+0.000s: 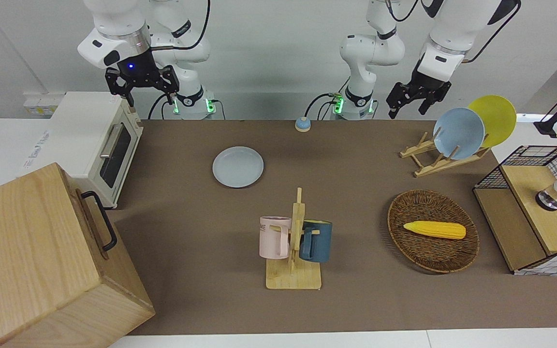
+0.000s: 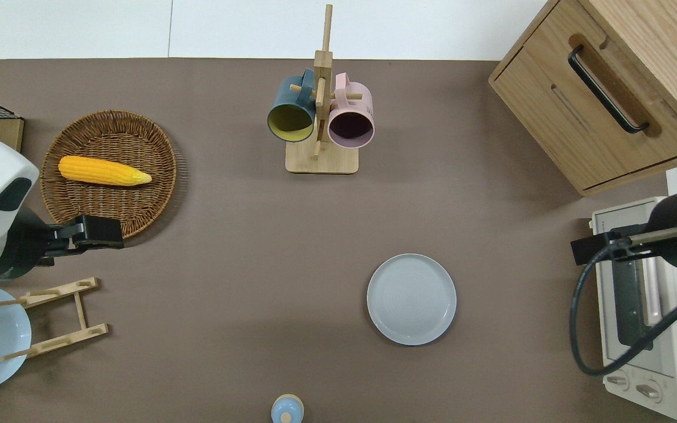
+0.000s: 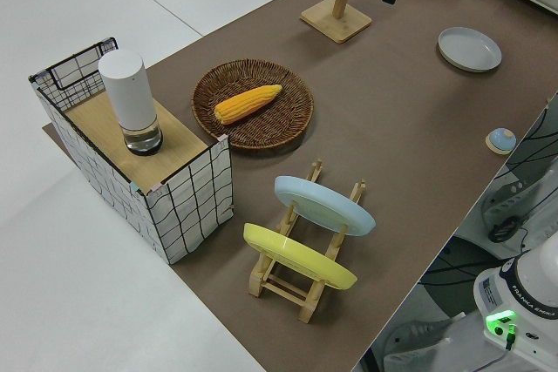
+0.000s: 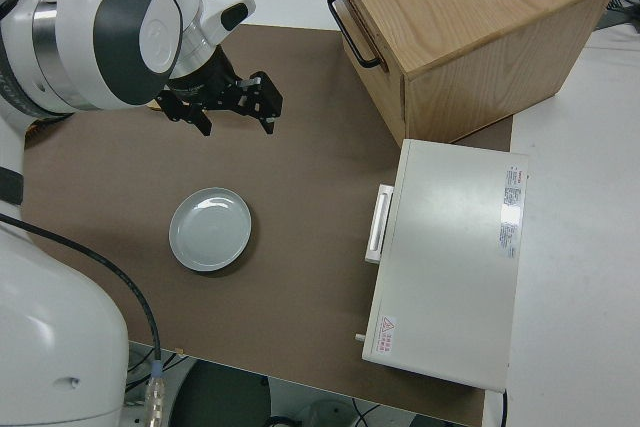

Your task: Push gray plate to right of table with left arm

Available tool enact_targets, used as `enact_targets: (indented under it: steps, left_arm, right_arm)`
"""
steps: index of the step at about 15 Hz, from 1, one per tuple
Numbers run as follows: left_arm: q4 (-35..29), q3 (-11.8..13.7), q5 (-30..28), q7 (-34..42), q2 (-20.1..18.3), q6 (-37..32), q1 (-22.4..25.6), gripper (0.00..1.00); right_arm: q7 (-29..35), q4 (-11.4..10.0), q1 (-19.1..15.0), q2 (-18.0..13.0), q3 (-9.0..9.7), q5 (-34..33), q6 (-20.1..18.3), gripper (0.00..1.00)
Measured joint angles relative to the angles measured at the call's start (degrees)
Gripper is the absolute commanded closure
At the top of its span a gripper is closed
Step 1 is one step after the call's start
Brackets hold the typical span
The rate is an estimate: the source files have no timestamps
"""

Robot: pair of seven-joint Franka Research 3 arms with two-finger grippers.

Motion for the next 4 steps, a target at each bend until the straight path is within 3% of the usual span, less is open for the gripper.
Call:
enact_targets:
  steps: [4]
  left_arm:
    - [0.23,0.23,0.0,0.0,0.0,0.01,0.09,0.0]
  right_arm:
    - [0.0,0.0,0.0,0.0,0.0,0.0,0.0,0.005]
